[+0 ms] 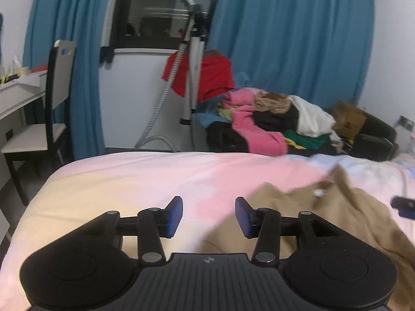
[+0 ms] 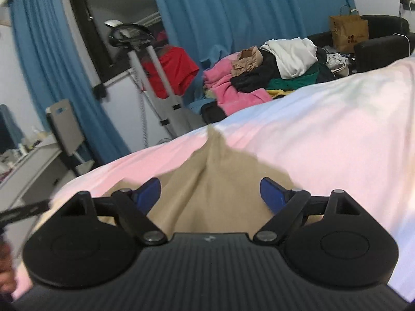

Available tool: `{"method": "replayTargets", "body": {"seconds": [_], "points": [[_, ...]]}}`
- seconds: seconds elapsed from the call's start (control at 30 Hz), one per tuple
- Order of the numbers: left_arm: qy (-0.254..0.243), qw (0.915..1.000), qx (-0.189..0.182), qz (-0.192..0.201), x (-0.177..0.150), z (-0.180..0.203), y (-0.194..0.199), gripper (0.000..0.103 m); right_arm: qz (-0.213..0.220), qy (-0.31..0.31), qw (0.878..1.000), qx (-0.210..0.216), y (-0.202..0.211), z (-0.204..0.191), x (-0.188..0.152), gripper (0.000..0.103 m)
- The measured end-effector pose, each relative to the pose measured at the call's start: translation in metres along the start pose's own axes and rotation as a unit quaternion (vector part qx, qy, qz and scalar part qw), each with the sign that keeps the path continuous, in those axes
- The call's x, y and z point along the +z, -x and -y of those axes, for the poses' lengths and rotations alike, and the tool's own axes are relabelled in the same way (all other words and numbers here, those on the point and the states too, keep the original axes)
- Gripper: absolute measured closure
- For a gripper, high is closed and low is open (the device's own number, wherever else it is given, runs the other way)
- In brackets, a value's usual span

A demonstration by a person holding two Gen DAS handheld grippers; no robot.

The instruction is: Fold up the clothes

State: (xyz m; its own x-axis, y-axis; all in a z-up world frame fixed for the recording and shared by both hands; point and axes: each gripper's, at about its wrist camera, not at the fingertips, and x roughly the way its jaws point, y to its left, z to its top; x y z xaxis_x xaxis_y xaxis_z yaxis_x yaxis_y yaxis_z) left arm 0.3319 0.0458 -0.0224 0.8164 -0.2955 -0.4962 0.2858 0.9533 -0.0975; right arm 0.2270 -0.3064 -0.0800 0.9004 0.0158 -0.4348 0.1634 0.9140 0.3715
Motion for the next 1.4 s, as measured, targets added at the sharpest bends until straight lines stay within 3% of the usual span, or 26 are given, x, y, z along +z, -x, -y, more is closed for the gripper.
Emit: {"method": "replayTargets", "body": {"seconds": [0.13, 0.3, 0.53, 0.7, 0.77, 0.83, 0.9, 0.93, 1.03, 1.1, 1.23, 1.4], "points": [[-0.03, 0.9995, -0.004, -0.002, 0.001, 0.042, 0.014, 0.048, -0.044, 0.02, 0.999, -0.012, 0.067, -0.02, -0.019, 0.018], [-0.068, 0.9975, 0.001, -0.019, 0.009, 0.088, -0.01, 0.047, -0.05, -0.037, 0.998, 0.025, 0.119, -0.025, -0.044, 0.018], [-0.121, 0.9906, 0.005, -0.063, 0.032, 0.122, -0.095, 0.049, -0.016, 0.022, 0.999, -0.024, 0.091, -0.018, -0.057, 0.018], [-0.201, 0.9746, -0.007, -0.099, 0.034, 0.142, -0.155, 0.062, -0.003, 0.01, 0.999, -0.036, 0.068, 0.004, -0.053, 0.018], [-0.237, 0.9631, -0.014, -0.126, 0.031, 0.15, -0.175, 0.07, -0.002, 0.001, 0.999, -0.036, 0.061, 0.012, -0.052, 0.018], [-0.277, 0.9475, -0.016, -0.159, 0.026, 0.158, -0.193, 0.097, -0.009, -0.009, 0.999, -0.041, 0.054, 0.02, -0.054, 0.018], [-0.307, 0.9349, -0.009, -0.178, 0.018, 0.163, -0.202, 0.1, -0.02, -0.021, 0.999, -0.044, 0.046, 0.027, -0.057, 0.018], [-0.311, 0.9337, -0.006, -0.177, 0.018, 0.164, -0.202, 0.101, -0.026, -0.026, 0.998, -0.046, 0.043, 0.029, -0.058, 0.018], [-0.291, 0.9434, 0.024, -0.157, 0.027, 0.162, -0.196, 0.102, -0.034, -0.035, 0.998, -0.049, 0.043, 0.03, -0.059, 0.018], [-0.266, 0.9546, 0.059, -0.121, 0.043, 0.16, -0.189, 0.102, -0.027, -0.039, 0.998, -0.047, 0.051, 0.028, -0.058, 0.018], [-0.208, 0.9686, 0.127, -0.05, 0.081, 0.153, -0.176, 0.102, -0.008, -0.028, 0.998, -0.048, 0.062, 0.022, -0.058, 0.018], [-0.177, 0.9727, 0.139, -0.055, 0.072, 0.14, -0.189, 0.101, -0.009, -0.025, 0.998, -0.048, 0.065, 0.021, -0.057, 0.018]]}}
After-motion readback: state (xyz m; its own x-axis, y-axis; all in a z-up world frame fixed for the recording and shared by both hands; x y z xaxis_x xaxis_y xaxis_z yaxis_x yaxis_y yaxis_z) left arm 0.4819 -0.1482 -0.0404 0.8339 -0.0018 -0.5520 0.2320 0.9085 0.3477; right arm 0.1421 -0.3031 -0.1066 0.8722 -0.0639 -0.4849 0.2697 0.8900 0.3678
